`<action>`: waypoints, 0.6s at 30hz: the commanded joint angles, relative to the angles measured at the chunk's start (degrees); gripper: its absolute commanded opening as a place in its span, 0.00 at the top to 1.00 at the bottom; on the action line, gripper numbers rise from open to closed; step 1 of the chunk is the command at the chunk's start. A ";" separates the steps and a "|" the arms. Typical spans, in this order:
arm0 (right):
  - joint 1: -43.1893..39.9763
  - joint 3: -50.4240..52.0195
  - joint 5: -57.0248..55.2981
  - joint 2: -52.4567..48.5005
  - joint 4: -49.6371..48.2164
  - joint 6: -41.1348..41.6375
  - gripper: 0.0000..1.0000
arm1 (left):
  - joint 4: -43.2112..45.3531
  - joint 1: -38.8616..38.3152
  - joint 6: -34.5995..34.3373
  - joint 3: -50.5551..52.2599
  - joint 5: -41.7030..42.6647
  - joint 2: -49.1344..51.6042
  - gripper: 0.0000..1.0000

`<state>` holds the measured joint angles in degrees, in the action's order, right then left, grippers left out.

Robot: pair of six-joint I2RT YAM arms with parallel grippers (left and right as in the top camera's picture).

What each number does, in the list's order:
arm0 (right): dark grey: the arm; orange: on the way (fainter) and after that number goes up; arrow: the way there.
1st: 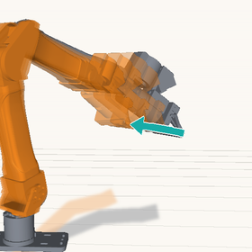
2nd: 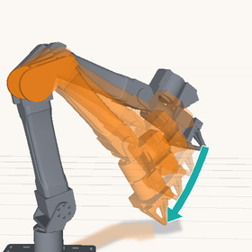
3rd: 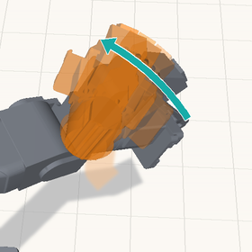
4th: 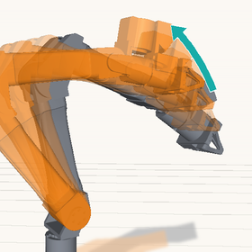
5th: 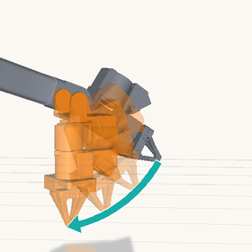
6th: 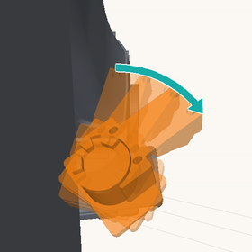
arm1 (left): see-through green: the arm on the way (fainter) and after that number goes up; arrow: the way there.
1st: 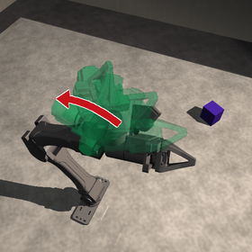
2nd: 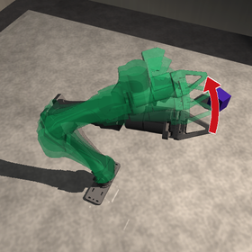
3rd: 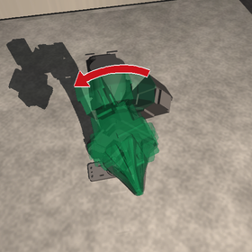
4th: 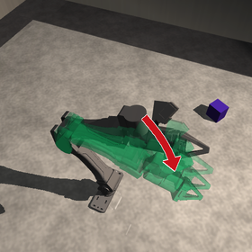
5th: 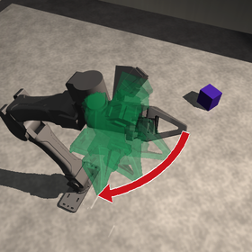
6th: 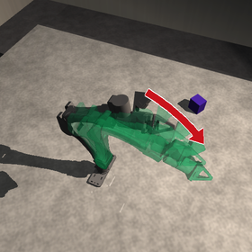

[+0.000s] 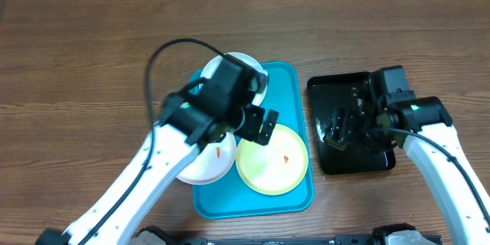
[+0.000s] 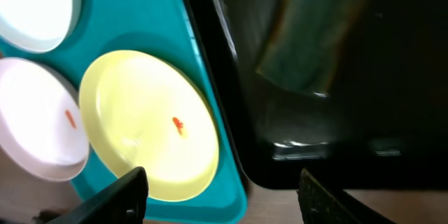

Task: Clean dirty plates on tray and stack at the side

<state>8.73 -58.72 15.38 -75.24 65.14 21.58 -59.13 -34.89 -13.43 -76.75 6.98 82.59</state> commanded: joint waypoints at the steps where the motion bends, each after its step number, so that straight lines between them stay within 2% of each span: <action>1: 0.26 0.85 -8.26 -0.44 -1.79 5.09 0.30 | -2.47 0.31 -4.74 -1.42 -2.93 2.19 0.00; 3: 0.26 2.91 -9.20 -1.38 -5.09 5.51 0.34 | -3.56 1.05 -6.82 -1.40 -2.14 2.71 0.00; 6: 0.22 6.27 -11.69 -3.56 -10.19 6.82 0.40 | -3.54 2.27 -6.51 -1.49 3.67 1.77 0.00; 9: 0.20 8.15 -14.49 -6.78 -14.45 8.46 0.62 | -3.76 3.50 -3.17 -1.66 9.73 -2.19 0.00; 18: 0.22 8.15 -14.47 -15.56 -21.92 8.44 0.66 | -6.23 4.13 -2.82 -1.75 8.90 -19.76 0.00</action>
<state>8.73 -50.52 2.09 -88.95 44.12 29.36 -64.55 -31.03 -17.58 -77.41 14.61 66.72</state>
